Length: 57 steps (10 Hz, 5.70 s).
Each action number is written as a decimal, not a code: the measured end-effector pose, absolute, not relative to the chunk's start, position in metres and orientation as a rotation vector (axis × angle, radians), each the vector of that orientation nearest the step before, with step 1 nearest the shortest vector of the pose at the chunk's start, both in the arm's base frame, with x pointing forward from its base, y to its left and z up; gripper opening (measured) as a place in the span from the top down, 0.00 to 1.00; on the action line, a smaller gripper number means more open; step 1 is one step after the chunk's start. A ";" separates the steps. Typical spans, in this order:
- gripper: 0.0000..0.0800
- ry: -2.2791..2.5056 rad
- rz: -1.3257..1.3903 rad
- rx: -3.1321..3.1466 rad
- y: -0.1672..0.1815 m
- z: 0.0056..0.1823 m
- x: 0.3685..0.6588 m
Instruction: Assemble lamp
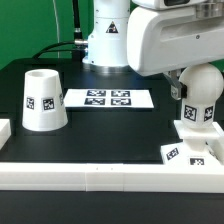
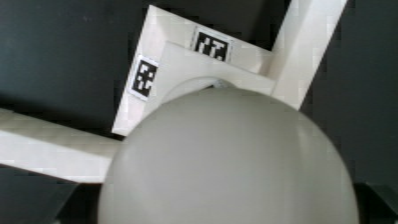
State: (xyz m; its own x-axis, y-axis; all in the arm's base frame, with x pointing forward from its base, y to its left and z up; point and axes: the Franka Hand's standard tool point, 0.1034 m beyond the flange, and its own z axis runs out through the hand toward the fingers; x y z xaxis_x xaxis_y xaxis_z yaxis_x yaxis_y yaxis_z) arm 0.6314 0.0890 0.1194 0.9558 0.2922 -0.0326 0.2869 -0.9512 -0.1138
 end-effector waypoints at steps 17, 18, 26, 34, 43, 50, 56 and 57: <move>0.28 1.619 0.160 -2.523 0.087 0.117 0.632; 0.28 1.722 0.166 -2.438 0.087 0.116 0.630; 0.28 2.156 0.247 -1.993 0.088 0.116 0.634; 0.13 1.499 0.238 -2.511 0.088 0.118 0.632; 0.13 0.294 0.107 -2.948 0.088 0.121 0.630; 0.13 -0.555 -0.013 -2.924 0.093 0.121 0.628; 0.13 -1.233 -0.134 -2.763 0.088 0.113 0.621; 0.13 -1.353 -0.137 -2.722 0.087 0.112 0.621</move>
Offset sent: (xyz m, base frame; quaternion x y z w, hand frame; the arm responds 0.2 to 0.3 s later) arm -0.0061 0.0002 0.0025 -0.0092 -0.0014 0.2900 0.9570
